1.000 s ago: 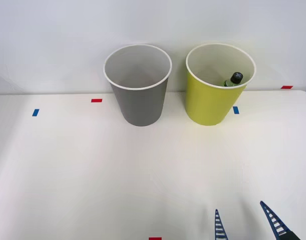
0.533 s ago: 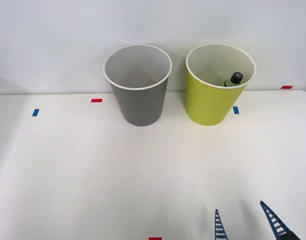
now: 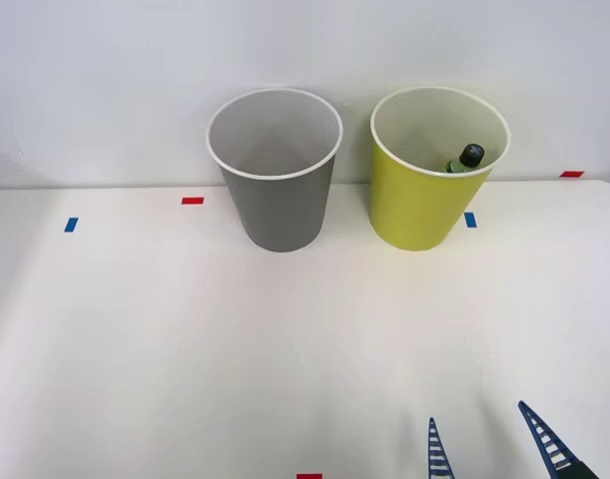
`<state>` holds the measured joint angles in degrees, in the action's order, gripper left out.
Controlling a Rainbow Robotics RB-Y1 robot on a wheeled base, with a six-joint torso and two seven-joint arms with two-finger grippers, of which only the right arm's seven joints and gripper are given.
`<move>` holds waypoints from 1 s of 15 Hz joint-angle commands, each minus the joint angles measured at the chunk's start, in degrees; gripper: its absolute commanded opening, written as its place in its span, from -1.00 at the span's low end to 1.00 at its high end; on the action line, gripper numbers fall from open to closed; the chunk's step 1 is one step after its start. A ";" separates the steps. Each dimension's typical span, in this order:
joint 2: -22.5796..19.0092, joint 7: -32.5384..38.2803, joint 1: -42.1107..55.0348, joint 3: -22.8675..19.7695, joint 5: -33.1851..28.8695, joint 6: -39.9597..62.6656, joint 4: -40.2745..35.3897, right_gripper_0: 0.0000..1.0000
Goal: Put cans in the gray bin, plastic bottles in the light green bin
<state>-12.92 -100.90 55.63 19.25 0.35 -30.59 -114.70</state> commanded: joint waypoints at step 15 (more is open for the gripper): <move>0.00 0.00 0.00 0.00 0.00 0.00 0.00 1.00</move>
<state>-12.92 -100.90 55.63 19.25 0.35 -30.59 -114.70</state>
